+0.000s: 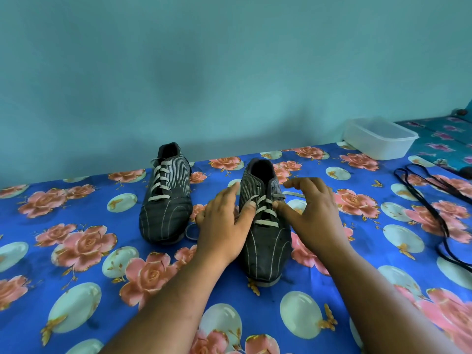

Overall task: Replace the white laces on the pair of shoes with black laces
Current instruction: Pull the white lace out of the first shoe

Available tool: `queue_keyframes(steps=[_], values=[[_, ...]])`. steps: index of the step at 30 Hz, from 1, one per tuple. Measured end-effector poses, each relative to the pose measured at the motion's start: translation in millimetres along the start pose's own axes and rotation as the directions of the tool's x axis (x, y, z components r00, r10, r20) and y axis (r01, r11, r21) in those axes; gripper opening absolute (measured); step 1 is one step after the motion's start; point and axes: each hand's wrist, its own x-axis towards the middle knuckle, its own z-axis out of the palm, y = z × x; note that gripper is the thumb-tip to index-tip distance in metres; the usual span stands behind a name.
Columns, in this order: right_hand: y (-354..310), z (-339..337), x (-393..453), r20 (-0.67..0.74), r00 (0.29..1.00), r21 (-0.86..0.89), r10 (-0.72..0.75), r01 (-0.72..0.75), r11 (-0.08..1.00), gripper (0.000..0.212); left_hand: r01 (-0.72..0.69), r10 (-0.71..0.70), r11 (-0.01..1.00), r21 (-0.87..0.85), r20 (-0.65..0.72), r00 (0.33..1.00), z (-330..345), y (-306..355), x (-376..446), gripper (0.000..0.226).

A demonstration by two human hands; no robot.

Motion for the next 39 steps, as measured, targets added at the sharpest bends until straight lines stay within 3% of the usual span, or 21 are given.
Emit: queue_keyframes(steps=[4,10,17,19,23,29,31,34,39], values=[[-2.9,3.0,-1.7,0.013,0.992,-0.023,-0.129,0.129,0.991,0.024,-0.109,0.109,0.994,-0.026,0.004,0.994,2.1,0.9,-3.2,0.076],[-1.7,7.8,-1.8,-0.033,0.993,0.021,-0.112,0.113,0.993,0.017,-0.067,0.067,0.998,-0.017,0.024,0.997,4.1,-0.2,-3.9,0.081],[-7.8,10.7,-2.9,-0.032,0.993,0.066,-0.112,0.114,0.991,0.003,-0.031,0.03,0.999,0.019,0.044,0.999,4.1,3.6,-4.8,0.07],[-8.7,10.9,-2.6,0.047,0.997,0.158,-0.059,0.051,0.986,0.008,-0.027,0.025,0.999,0.026,0.046,0.999,3.7,4.6,-4.9,0.07],[-11.3,8.3,-1.4,0.287,0.953,0.395,0.096,-0.209,0.895,0.015,-0.019,0.018,1.0,0.025,0.06,0.998,2.4,6.2,-5.2,0.07],[-10.0,-0.1,-2.3,0.47,0.873,0.57,0.128,-0.411,0.712,0.019,-0.021,0.02,0.999,0.029,0.05,0.999,2.3,7.9,-4.9,0.067],[-11.7,0.9,-4.5,0.432,0.893,0.562,0.128,-0.377,0.736,0.025,-0.015,0.013,0.999,0.034,0.043,0.999,2.7,8.3,-4.8,0.067],[-17.0,7.0,-5.8,0.26,0.963,0.439,0.064,-0.177,0.881,0.013,-0.013,0.012,0.998,0.054,0.028,1.0,3.5,8.4,-5.7,0.069],[-21.2,6.9,-3.2,0.192,0.978,0.352,0.085,-0.149,0.924,0.002,-0.033,0.034,0.996,0.08,-0.007,0.999,6.6,9.5,-8.5,0.079]])
